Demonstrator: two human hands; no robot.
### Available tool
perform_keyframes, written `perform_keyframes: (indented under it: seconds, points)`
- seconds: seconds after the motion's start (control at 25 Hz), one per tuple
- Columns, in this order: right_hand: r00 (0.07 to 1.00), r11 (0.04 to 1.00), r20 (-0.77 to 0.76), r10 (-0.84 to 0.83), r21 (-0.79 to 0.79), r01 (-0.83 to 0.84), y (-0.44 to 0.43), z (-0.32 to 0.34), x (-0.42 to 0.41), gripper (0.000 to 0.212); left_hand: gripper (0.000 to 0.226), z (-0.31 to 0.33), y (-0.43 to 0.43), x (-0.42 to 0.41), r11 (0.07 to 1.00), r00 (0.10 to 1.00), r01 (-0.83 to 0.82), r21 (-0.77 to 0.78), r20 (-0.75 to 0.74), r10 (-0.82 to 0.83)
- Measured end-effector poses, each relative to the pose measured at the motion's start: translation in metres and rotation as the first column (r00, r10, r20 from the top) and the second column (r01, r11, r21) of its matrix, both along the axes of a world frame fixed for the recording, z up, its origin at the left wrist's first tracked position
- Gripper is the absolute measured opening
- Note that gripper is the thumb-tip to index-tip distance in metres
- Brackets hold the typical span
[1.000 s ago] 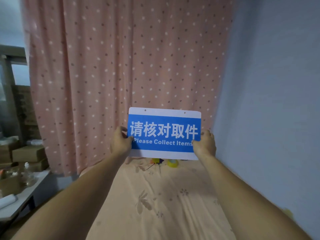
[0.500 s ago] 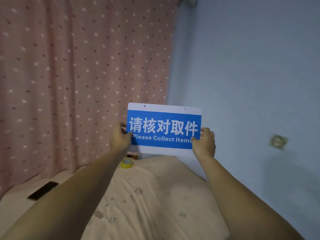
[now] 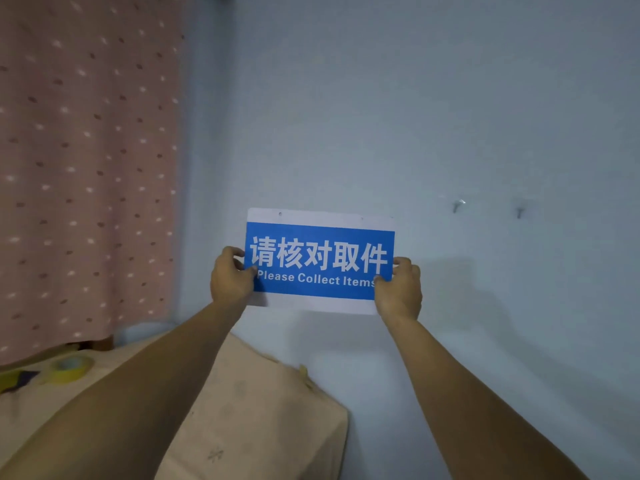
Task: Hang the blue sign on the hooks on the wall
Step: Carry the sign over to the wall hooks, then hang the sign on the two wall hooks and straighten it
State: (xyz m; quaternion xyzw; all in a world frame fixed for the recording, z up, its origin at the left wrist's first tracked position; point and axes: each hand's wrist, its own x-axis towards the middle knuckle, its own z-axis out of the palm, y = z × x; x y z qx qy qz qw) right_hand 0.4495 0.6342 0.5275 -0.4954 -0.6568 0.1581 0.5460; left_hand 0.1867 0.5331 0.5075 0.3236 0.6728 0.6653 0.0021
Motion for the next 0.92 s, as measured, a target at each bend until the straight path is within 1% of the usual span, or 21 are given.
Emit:
perform_keyframes:
  seconds: [0.2, 0.4, 0.72, 0.92]
  points:
    - [0.988, 0.987, -0.001, -0.157, 0.022, 0.157, 0.047, 0.01, 0.1, 0.036, 0.03, 0.006, 0.096, 0.084, 0.986, 0.986, 0.164, 0.026, 0.007, -0.165]
    - [0.949, 0.948, -0.014, -0.315, 0.047, 0.315, 0.09, 0.014, 0.173, 0.037, 0.027, 0.017, 0.182, 0.149, 0.941, 0.942, 0.335, 0.039, -0.001, -0.335]
    - [0.867, 0.862, -0.073, -0.494, 0.094, 0.499, 0.157, 0.033, 0.23, 0.04, 0.025, 0.044, 0.304, 0.208, 0.844, 0.847, 0.532, 0.071, -0.053, -0.529]
    - [0.836, 0.826, -0.087, -0.542, 0.127, 0.549, 0.2, 0.041, 0.246, 0.043, 0.025, 0.06, 0.364, 0.225, 0.804, 0.808, 0.589, 0.077, -0.057, -0.586]
